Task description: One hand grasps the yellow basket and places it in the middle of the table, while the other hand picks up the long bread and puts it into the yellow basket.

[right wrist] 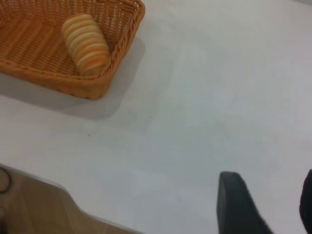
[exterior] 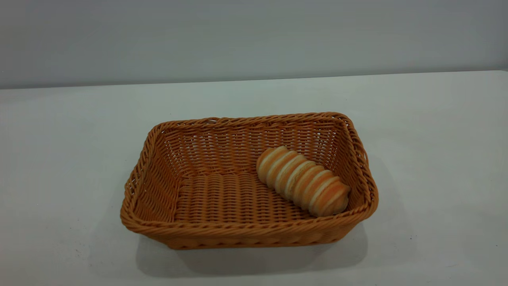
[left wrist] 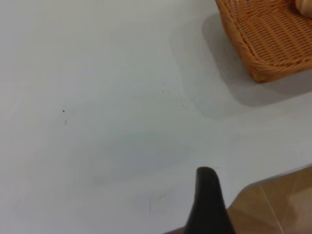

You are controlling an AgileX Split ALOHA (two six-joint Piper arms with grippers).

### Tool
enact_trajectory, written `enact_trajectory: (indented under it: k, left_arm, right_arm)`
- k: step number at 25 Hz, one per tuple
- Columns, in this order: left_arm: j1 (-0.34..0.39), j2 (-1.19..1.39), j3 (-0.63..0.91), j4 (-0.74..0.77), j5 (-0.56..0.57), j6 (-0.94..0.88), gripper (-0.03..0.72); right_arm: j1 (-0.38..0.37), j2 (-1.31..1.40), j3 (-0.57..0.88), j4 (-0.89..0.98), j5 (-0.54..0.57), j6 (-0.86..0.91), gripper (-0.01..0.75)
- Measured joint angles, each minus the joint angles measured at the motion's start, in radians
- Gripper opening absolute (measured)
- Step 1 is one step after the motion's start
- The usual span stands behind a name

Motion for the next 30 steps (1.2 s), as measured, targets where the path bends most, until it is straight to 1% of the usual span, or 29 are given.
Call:
enact_trajectory:
  k: [3, 6, 8, 9, 14, 17, 21, 30]
  left_arm:
    - [0.000, 0.000, 0.000, 0.000, 0.000, 0.000, 0.594]
    - [0.000, 0.000, 0.000, 0.000, 0.000, 0.000, 0.594]
    - [0.003, 0.000, 0.000, -0.001, 0.000, -0.001, 0.594]
    - [0.014, 0.000, 0.000, -0.001, 0.000, -0.001, 0.594]
    - [0.116, -0.010, 0.000, -0.001, 0.000, -0.001, 0.594]
    - [0.141, -0.020, 0.000, -0.001, 0.000, -0.001, 0.594]
    - [0.142, -0.022, 0.000, -0.001, 0.000, -0.004, 0.594]
    - [0.142, -0.022, 0.000, -0.001, 0.000, -0.004, 0.594]
  right_arm:
    - [0.000, 0.000, 0.000, 0.000, 0.000, 0.000, 0.359]
    - [-0.028, 0.000, 0.001, 0.000, 0.000, 0.000, 0.359]
    - [-0.066, 0.000, 0.001, 0.000, 0.000, 0.000, 0.359]
    - [-0.098, 0.000, 0.001, 0.000, 0.000, 0.000, 0.359]
    - [-0.248, 0.000, 0.001, 0.000, 0.000, 0.000, 0.359]
    - [-0.308, 0.000, 0.001, 0.000, 0.000, 0.000, 0.359]
    - [-0.319, 0.000, 0.001, 0.000, 0.000, 0.000, 0.359]
    - [-0.305, 0.000, 0.001, 0.000, 0.000, 0.000, 0.359]
